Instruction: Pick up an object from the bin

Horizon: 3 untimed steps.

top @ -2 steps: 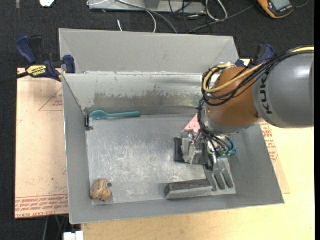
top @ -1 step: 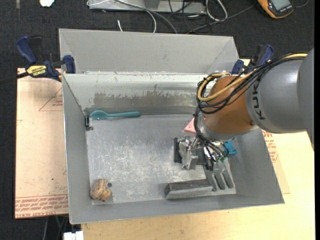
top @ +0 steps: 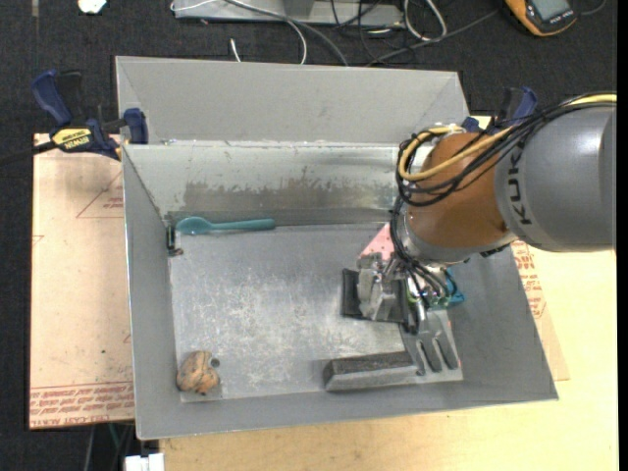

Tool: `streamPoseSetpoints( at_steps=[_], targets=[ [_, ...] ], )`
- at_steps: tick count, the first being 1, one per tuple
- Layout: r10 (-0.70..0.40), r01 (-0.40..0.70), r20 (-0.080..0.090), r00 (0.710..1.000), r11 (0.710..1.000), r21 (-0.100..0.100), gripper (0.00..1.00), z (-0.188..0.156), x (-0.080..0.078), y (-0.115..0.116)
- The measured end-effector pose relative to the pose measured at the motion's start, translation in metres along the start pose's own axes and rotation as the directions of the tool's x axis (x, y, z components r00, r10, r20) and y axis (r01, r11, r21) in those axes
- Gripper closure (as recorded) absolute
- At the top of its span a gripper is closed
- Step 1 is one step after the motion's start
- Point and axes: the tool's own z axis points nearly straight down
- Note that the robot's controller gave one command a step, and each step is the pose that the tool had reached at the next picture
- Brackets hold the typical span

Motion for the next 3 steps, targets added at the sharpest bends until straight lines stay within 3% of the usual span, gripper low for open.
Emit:
streamPoseSetpoints(
  at_steps=[1,2,3],
  targets=[
    [0.021,-0.021,0.003,1.0,1.0,0.001,1.0,-0.004,-0.004,-0.009],
    [-0.016,0.016,0.008,1.0,1.0,-0.001,0.0,0.011,-0.039,0.03],
    [-0.014,0.014,0.006,1.0,1.0,-0.001,1.0,0.01,-0.039,0.029]
  ],
)
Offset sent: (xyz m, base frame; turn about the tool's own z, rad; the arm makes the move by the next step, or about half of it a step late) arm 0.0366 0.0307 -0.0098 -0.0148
